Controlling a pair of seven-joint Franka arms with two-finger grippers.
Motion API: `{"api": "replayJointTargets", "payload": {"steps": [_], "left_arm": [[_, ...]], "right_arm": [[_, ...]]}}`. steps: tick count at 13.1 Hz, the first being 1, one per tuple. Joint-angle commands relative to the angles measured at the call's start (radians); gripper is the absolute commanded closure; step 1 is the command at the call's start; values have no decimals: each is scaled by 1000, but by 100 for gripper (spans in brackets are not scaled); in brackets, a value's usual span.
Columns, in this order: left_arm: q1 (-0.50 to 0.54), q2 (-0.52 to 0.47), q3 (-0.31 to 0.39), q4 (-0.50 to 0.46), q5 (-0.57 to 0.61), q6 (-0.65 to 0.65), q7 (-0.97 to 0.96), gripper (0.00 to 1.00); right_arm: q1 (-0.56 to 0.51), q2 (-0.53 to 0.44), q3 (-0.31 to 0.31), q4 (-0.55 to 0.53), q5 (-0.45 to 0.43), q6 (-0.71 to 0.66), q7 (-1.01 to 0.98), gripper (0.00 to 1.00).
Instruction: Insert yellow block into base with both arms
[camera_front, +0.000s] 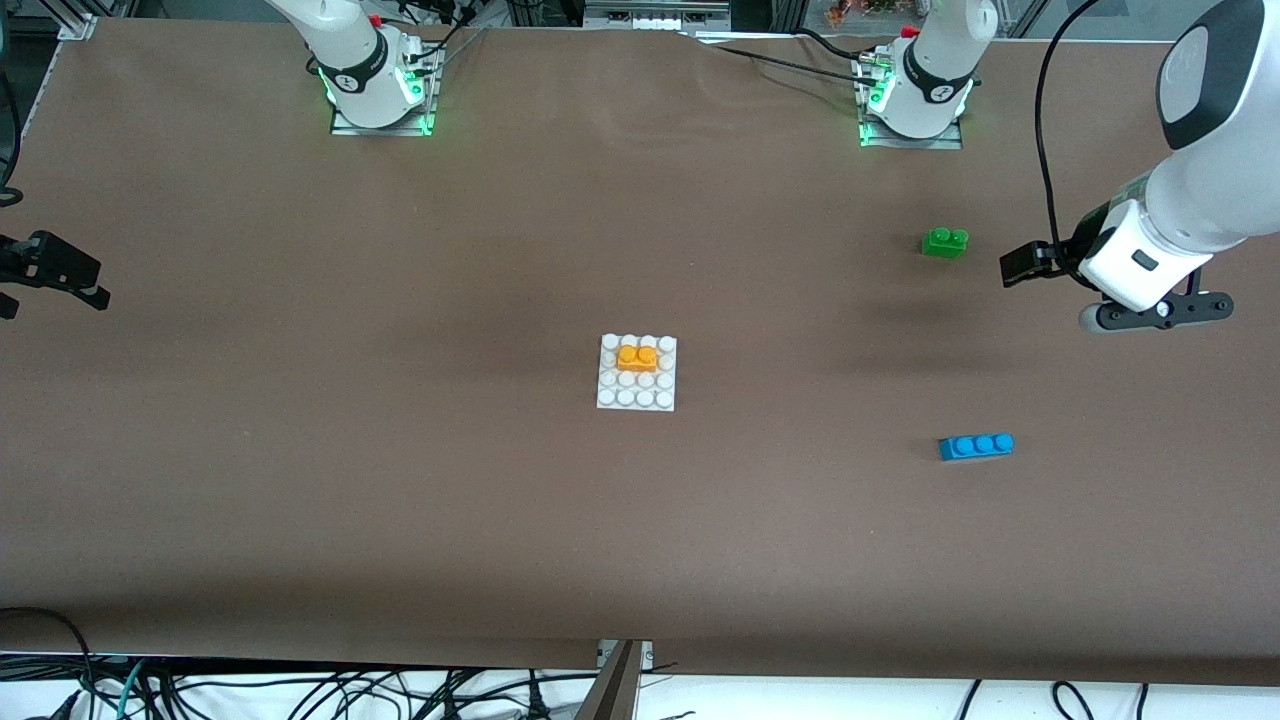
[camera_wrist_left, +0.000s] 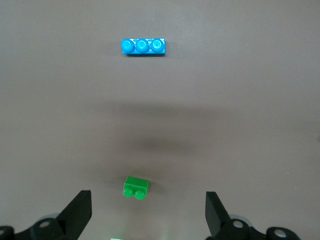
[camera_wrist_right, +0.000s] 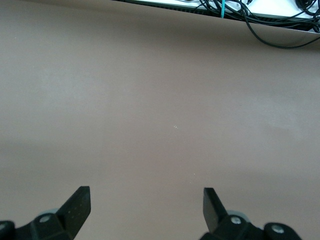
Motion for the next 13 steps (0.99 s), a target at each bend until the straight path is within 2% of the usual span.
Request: {"api": "replayJointTargets", "payload": {"steps": [1,5,13], "left_arm": [[19,-32,-12,-20,-24,19,27,0],[19,-25,-9,31,-53,21,27,0],[19,-20,-6,46,-54,22,27,0]], "right_arm": [[0,-2,2,4,-8,-9,-11,0],[0,-2,2,4,-8,-9,-9,0],[-2,-2,2,2,-8,-10,-7,0]]}}
